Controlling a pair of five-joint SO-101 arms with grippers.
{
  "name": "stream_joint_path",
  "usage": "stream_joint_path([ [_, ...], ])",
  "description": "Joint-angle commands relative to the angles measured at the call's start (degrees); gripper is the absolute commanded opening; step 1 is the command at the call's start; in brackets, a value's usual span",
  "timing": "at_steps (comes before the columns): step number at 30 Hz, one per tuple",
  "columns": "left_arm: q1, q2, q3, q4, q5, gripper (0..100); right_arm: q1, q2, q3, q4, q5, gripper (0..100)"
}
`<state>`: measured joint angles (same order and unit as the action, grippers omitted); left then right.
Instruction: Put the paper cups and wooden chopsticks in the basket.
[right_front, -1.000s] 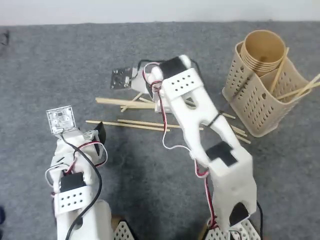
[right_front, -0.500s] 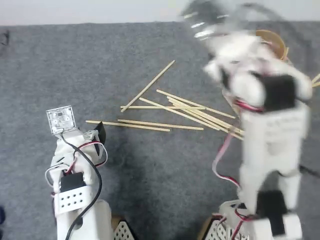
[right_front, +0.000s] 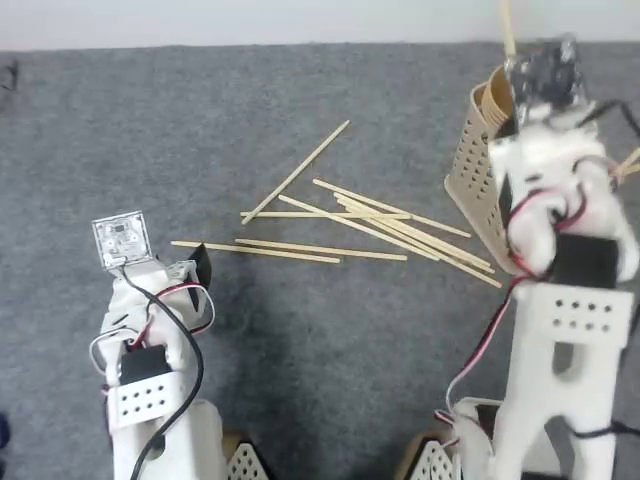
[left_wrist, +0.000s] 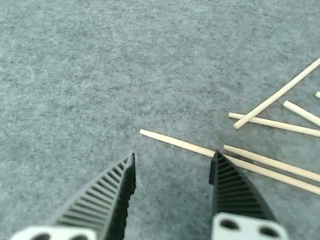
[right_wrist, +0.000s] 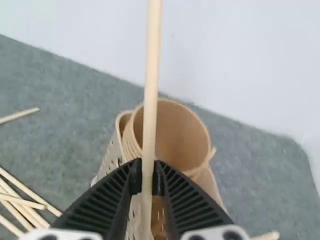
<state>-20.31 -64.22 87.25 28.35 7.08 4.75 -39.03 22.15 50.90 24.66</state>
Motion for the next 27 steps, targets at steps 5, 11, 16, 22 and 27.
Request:
stream_joint_path([
  [5,0.26,-1.05,-1.45,-1.49,0.35,22,6.9,-3.21,8.44,-9.01,-0.7,0.7],
  [11,0.35,-1.05,-1.45,-1.49,0.35,22,10.15,1.89,8.53,-10.42,-2.81,0.7],
  [16,0.35,-1.05,-1.45,-1.49,0.35,22,10.24,4.09,9.76,-10.59,-2.81,0.8],
  [22,0.35,-1.05,-1.45,-1.49,0.35,22,10.24,4.0,9.67,-7.43,-2.81,9.2],
  [27,0.35,-1.05,-1.45,-1.49,0.35,22,10.33,4.0,9.67,-5.76,-2.46,21.7],
])
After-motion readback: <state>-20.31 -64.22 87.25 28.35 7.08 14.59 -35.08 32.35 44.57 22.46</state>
